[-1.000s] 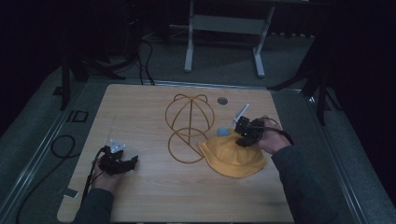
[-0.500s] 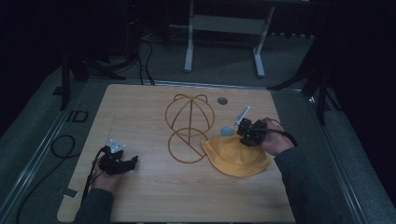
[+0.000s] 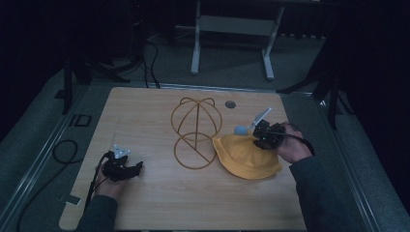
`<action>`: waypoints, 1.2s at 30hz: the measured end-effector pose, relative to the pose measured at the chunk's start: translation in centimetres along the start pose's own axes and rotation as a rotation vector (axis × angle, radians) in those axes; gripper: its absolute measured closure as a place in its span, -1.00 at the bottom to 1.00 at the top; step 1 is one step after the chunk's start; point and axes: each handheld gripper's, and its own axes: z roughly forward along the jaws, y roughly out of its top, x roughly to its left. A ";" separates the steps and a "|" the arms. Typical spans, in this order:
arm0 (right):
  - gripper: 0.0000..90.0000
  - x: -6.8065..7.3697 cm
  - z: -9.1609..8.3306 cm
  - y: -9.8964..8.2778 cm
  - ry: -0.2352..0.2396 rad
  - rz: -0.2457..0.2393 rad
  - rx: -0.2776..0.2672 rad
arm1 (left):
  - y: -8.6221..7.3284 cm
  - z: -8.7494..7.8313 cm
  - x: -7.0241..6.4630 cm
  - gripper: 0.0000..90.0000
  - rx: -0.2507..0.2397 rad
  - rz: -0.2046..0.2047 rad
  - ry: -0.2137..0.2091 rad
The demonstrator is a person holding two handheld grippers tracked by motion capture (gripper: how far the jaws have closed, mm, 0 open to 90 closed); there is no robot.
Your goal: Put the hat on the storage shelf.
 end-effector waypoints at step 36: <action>0.89 -1.2 -2.0 -1.6 -0.067 0.174 -0.191 | 0.0 0.0 0.0 -0.28 -0.001 -0.001 0.000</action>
